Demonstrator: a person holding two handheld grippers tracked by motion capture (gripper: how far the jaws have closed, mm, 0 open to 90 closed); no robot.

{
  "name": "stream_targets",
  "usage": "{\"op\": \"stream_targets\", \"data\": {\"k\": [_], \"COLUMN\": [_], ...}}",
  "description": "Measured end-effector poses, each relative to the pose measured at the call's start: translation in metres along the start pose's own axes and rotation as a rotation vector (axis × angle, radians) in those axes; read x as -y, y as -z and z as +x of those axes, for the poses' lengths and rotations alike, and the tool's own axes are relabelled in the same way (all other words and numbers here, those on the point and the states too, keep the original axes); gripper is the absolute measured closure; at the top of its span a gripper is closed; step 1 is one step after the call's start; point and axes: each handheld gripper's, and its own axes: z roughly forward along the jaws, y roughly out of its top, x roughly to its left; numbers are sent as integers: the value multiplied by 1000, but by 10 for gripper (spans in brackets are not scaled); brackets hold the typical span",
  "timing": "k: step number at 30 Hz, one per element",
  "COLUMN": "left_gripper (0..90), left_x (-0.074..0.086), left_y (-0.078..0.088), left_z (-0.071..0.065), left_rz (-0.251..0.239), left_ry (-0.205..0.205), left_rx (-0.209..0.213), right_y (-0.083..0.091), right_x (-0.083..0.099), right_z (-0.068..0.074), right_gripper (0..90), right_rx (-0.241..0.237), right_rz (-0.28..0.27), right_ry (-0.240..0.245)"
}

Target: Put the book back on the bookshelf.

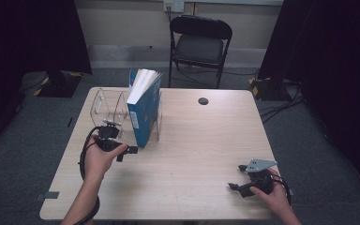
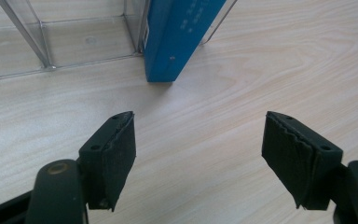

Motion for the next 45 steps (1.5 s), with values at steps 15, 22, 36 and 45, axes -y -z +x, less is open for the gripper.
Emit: {"op": "stream_targets", "data": {"k": [15,22,36,45], "left_gripper": [261,258,243,238], "left_x": [16,24,36,42], "left_y": [-16,-27,-40,-46], "left_z": [-3,-2,-8,-9], "left_rz": [3,31,72,75], "left_ry": [-3,-4,-43,-54], "left_rx": [19,32,42,34], "right_y": [0,0,-1,-1], "right_x": [0,0,0,0], "right_z": [0,0,0,0], "right_gripper": [129,129,129,129], "right_rx": [-6,-7,-8,-8], "right_rz": [1,1,0,0], "right_ry": [3,2,5,6]}}
